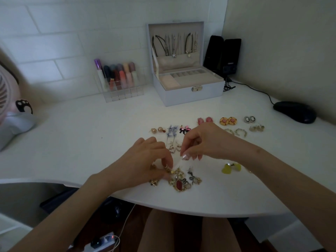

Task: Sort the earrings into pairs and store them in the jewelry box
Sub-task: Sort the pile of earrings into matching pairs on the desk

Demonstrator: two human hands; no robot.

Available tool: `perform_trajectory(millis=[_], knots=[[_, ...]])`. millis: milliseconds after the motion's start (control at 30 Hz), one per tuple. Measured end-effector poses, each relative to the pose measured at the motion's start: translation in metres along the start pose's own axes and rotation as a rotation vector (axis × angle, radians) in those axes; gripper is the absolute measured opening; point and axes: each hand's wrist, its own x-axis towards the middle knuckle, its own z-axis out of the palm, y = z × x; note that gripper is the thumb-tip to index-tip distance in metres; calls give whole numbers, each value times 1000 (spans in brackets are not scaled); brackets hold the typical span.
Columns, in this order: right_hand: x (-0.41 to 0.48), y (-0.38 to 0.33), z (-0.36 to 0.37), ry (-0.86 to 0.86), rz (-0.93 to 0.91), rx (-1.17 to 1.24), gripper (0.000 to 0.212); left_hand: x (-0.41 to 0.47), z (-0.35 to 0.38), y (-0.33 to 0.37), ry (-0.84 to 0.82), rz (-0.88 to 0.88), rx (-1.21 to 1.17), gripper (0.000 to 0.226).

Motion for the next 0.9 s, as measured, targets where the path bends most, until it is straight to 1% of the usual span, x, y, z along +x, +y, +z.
perform_trajectory(millis=[200,300,367,433,567,700,767,833,900], knots=[[1,-1,-2,18,-12,2,5,4,-2,-3,-27,-7,-13,29],[4,-3,-2,33,-26,1,6,2,-8,-3,10,-72,-159,22],[7,-5,-2,46,-29,5,5,2,-14,-6,78,-144,-289,12],[14,-9,-2,69,-34,24,5,3,-18,-12,169,-227,-384,7],[35,-11,4,153,-32,78,9,11,-16,-25,313,-476,-478,5],[57,-13,10,139,14,68,10,19,-11,-32,385,-631,-567,10],[66,-14,11,143,40,43,11,22,-9,-34,404,-673,-517,11],[74,-16,13,143,63,-10,13,25,-7,-36,381,-700,-361,14],[80,-18,16,142,94,-51,14,26,-6,-38,341,-726,-265,16]])
